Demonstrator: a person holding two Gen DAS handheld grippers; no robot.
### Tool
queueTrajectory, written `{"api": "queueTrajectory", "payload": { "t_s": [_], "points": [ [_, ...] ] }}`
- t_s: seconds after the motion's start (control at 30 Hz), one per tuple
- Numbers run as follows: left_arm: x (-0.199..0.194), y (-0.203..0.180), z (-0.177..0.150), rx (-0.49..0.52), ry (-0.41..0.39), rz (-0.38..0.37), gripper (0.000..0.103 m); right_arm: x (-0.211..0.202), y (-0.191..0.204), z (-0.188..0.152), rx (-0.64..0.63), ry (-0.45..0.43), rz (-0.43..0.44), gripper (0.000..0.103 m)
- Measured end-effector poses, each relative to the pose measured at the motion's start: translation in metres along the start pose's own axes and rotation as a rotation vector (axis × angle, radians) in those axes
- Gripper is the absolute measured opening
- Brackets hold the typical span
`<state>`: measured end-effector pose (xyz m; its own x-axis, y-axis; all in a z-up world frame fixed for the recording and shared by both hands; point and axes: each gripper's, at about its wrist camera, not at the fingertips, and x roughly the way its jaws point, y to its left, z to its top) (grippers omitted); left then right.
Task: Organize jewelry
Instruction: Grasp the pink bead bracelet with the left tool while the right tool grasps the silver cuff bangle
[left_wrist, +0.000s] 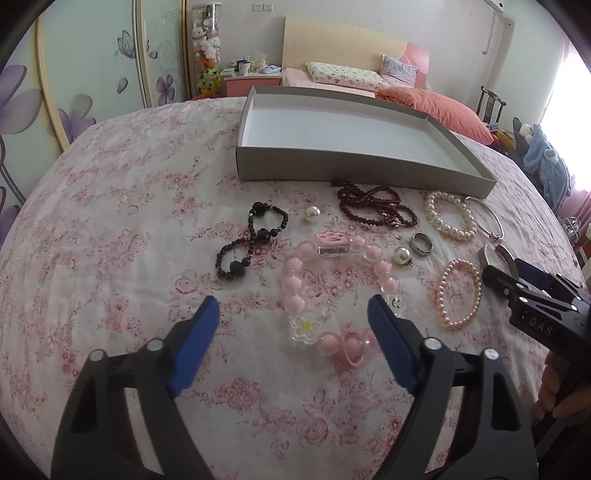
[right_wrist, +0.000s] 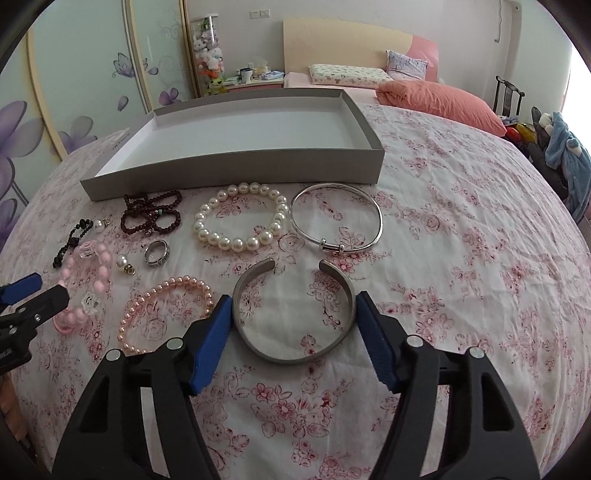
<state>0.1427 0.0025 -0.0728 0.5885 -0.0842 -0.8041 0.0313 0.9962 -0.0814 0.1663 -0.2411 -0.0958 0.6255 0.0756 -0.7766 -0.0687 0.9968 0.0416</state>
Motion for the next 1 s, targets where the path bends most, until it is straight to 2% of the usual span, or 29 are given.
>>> {"api": "queueTrajectory", "payload": {
  "t_s": [0.17, 0.33, 0.63, 0.7, 0.83, 1.0],
  "points": [
    [0.006, -0.001, 0.004, -0.003, 0.012, 0.0, 0.057, -0.001, 0.0, 0.0, 0.001, 0.001, 0.001, 0.067],
    [0.01, -0.004, 0.009, 0.01, 0.011, 0.016, 0.043, 0.0, 0.001, 0.001, 0.0, 0.001, -0.001, 0.067],
    [0.014, -0.015, 0.008, 0.069, -0.001, 0.078, 0.039, 0.0, 0.001, 0.0, 0.0, 0.001, 0.0, 0.068],
    [0.013, -0.015, 0.008, 0.069, -0.002, 0.071, 0.035, 0.0, 0.001, 0.0, -0.001, 0.001, 0.0, 0.068],
    [0.013, -0.017, 0.008, 0.091, -0.009, 0.067, 0.014, 0.0, 0.001, 0.0, -0.001, 0.001, -0.001, 0.068],
    [0.013, -0.014, 0.01, 0.087, -0.006, 0.044, 0.014, -0.001, 0.001, 0.0, 0.003, -0.001, 0.005, 0.067]
  ]
}}
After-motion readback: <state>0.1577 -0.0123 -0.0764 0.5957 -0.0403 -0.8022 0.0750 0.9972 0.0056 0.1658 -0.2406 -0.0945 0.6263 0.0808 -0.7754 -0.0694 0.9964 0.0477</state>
